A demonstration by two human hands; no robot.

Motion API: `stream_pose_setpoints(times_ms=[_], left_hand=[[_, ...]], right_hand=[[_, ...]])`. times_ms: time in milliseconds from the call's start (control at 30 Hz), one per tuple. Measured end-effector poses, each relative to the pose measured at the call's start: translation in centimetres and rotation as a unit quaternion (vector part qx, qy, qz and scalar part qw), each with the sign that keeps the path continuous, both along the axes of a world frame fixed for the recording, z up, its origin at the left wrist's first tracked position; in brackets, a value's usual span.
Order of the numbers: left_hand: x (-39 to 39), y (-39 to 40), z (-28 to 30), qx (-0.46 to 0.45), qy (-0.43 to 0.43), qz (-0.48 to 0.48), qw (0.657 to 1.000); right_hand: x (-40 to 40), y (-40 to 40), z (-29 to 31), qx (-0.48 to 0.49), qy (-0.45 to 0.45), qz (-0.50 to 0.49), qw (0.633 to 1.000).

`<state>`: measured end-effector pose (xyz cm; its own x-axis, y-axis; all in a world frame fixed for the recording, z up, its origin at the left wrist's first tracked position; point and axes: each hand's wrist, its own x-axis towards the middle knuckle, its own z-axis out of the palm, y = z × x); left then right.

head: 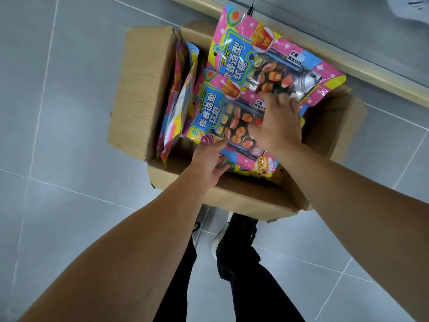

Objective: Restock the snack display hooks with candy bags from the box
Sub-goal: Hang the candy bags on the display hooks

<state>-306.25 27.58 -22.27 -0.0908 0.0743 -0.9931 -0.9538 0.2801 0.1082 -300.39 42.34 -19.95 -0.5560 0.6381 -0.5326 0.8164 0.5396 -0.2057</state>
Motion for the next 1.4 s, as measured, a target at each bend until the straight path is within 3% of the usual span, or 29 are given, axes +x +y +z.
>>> stream_pose_setpoints(times_ms=[200,300,367,433,567,800,1000,1400], left_hand=[[0.3,-0.9,0.4,0.004,0.037,0.017,0.999],[0.1,-1.7,1.3,0.014,0.053,0.014,0.998],[0.2,-2.1,2.5,0.023,0.058,0.01,0.998],[0.2,-2.1,4.4,0.029,0.066,0.011,0.997],[-0.1,-2.2,10.0,0.021,0.092,-0.028,0.995],[-2.7,-2.0,27.4,0.031,0.154,-0.149,0.976],[-5.5,-2.6,43.0,0.1,0.225,-0.191,0.95],[-3.1,-2.3,63.5,0.232,0.35,-0.297,0.857]], right_hand=[[1.7,-0.7,-0.2,-0.089,-0.026,-0.098,0.991],[1.9,-0.7,1.2,-0.103,-0.052,-0.099,0.988],[2.5,-1.2,2.7,-0.129,-0.014,-0.133,0.983],[3.0,-1.9,4.6,-0.183,0.031,-0.203,0.962],[4.4,-3.8,10.3,-0.23,0.031,-0.311,0.922],[4.5,-6.3,26.6,-0.271,0.114,-0.411,0.863],[3.7,-7.5,41.9,-0.258,0.182,-0.399,0.861],[9.9,-9.2,62.6,-0.255,0.351,-0.385,0.815]])
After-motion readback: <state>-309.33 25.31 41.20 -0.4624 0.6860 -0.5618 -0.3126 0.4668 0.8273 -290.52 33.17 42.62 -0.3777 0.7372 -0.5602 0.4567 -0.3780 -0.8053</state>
